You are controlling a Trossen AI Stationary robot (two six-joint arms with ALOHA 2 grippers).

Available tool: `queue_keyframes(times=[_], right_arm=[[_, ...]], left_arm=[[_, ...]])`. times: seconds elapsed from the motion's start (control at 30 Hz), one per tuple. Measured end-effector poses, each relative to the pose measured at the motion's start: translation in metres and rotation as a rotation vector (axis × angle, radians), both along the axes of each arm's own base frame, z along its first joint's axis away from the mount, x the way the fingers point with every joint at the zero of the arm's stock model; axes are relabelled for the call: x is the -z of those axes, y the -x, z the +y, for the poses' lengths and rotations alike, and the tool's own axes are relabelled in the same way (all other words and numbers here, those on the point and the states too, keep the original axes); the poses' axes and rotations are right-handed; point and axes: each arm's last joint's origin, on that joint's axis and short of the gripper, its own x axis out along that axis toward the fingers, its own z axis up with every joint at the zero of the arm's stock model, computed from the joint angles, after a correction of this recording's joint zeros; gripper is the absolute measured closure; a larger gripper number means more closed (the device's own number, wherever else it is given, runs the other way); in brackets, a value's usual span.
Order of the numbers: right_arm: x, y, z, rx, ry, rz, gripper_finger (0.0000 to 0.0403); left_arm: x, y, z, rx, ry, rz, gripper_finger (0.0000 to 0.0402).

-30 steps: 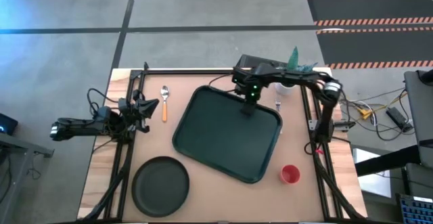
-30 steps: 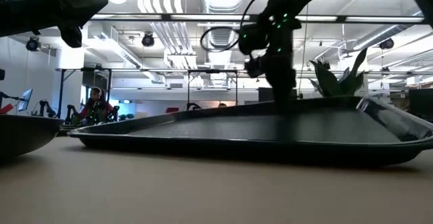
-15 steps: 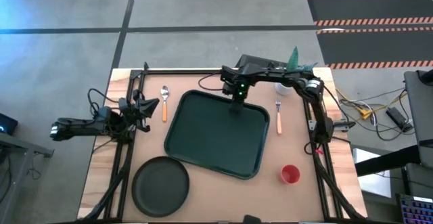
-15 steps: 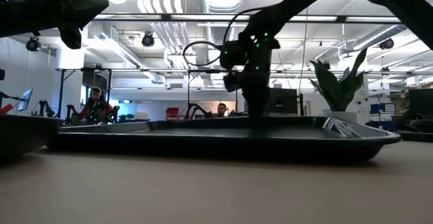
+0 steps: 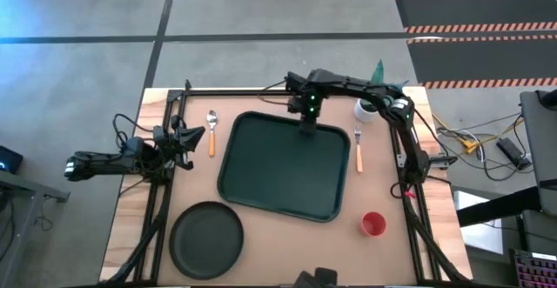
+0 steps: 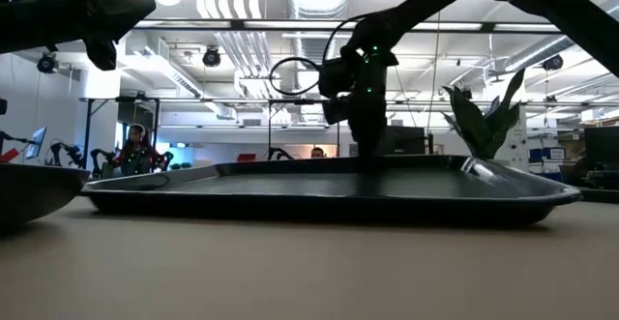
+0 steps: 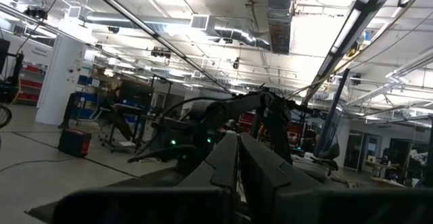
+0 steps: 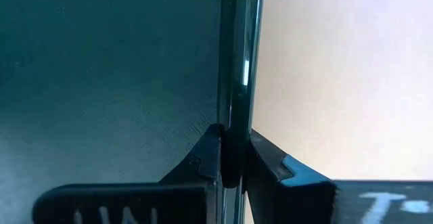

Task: Pick and place plate/cup/fork/spoon on tray
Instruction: Adjust the black serving tray

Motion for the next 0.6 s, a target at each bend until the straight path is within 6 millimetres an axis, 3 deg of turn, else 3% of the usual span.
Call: queue_keyframes(times=[0.13,0.4,0.6], right_arm=[[-0.008,0.005,-0.006,-0.051,-0.011,-0.008,0.0377],[-0.030,-0.005,-0.013,-0.132,-0.009,-0.132,0.0379],[-0.016,-0.020,-0.022,-0.185,-0.058,-0.151,0.0381]], left_arm=[[0.001,0.000,0.000,-0.011,0.005,0.011,0.0402],[0.002,0.000,0.002,-0.059,0.027,0.014,0.0402],[0.002,0.000,0.003,-0.089,0.040,0.013,0.0402]])
